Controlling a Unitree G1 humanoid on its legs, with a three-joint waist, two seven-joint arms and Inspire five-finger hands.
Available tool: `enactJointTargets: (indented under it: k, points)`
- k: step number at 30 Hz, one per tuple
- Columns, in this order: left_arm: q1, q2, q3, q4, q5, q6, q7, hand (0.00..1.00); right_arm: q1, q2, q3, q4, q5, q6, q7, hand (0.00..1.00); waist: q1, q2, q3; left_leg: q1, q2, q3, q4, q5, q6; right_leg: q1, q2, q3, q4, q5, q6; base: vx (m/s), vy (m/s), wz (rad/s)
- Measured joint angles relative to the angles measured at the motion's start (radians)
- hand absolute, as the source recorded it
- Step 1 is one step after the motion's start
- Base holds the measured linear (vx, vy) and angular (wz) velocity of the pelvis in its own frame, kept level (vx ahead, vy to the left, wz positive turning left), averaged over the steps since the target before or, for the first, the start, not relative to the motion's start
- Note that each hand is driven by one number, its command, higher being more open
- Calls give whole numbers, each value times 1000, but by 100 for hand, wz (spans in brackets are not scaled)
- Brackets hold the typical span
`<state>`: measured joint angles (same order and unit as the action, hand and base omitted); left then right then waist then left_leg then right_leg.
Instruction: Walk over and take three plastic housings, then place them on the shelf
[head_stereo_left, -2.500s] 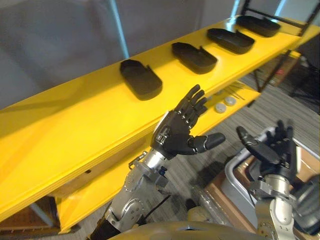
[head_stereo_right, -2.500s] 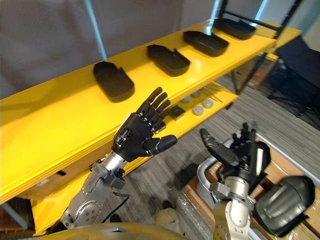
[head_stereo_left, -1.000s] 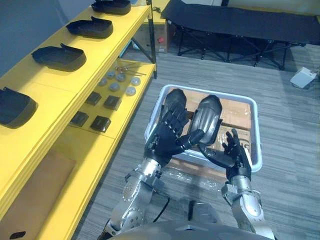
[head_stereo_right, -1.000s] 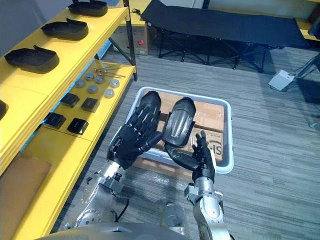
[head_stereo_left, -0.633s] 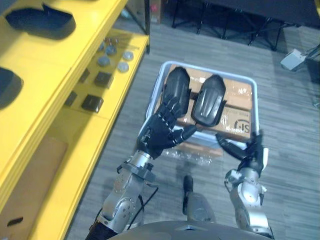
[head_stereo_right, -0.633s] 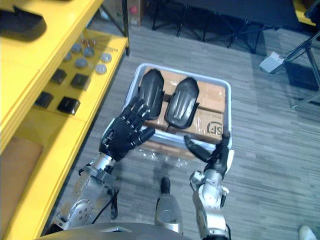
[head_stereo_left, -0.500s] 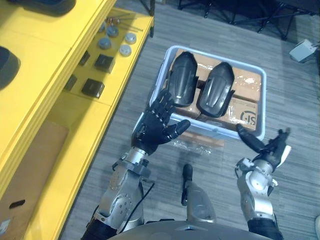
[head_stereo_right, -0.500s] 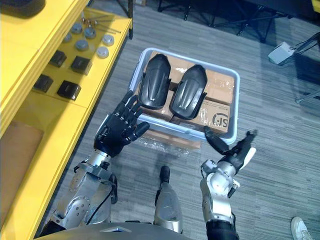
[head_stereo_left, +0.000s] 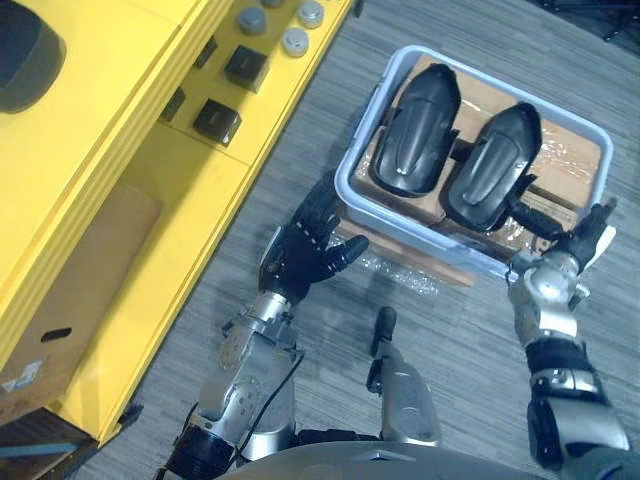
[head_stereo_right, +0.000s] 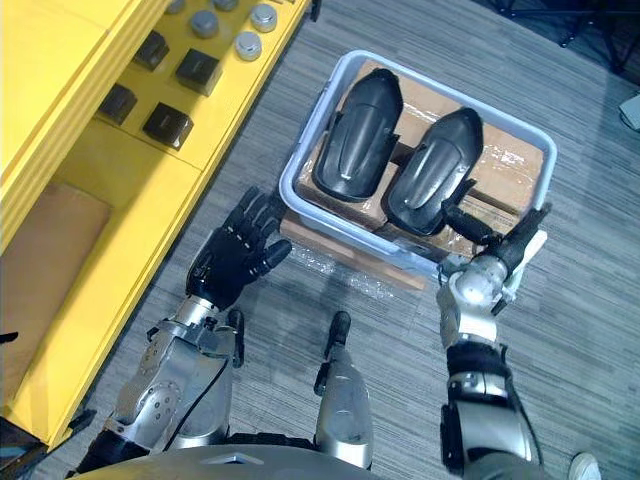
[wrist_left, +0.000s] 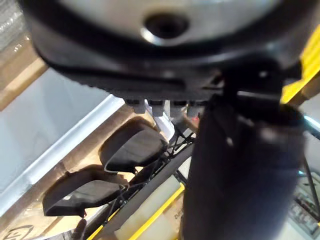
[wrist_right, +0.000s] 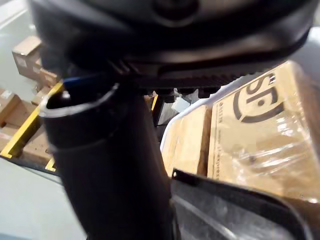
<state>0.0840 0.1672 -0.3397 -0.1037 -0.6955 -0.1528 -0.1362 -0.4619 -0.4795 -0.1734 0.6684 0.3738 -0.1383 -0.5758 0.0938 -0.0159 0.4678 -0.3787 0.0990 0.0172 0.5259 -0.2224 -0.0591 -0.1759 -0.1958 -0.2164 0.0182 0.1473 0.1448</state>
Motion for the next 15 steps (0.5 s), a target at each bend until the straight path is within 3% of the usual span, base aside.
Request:
enactJointTargets:
  k: [5,13,14,15]
  points:
    - [-7,-18,-1,57,0,0,-1,100,-146,-94,27,151,36,46,39,100,19,31,20,-34,-11,-15,18,5,5,-23,-11,-22,19,0,0,-51,25,11]
    - [3,-43,-3,146,-2,-2,2,100,-307,-243,48,378,84,175,67,100,43,86,41,-68,-23,-19,31,14,14,-62,-28,-44,56,-1,0,-51,26,3]
    - [3,-47,-5,149,-2,-5,2,100,-319,-255,48,397,84,186,67,0,44,93,43,-69,-24,-19,31,15,14,-65,-30,-46,59,-1,0,-41,18,1]
    - [3,-55,-6,154,-4,-13,3,100,-340,-272,48,431,84,199,67,0,44,103,47,-69,-24,-19,32,16,15,-69,-31,-53,68,-1,-1,-47,15,0]
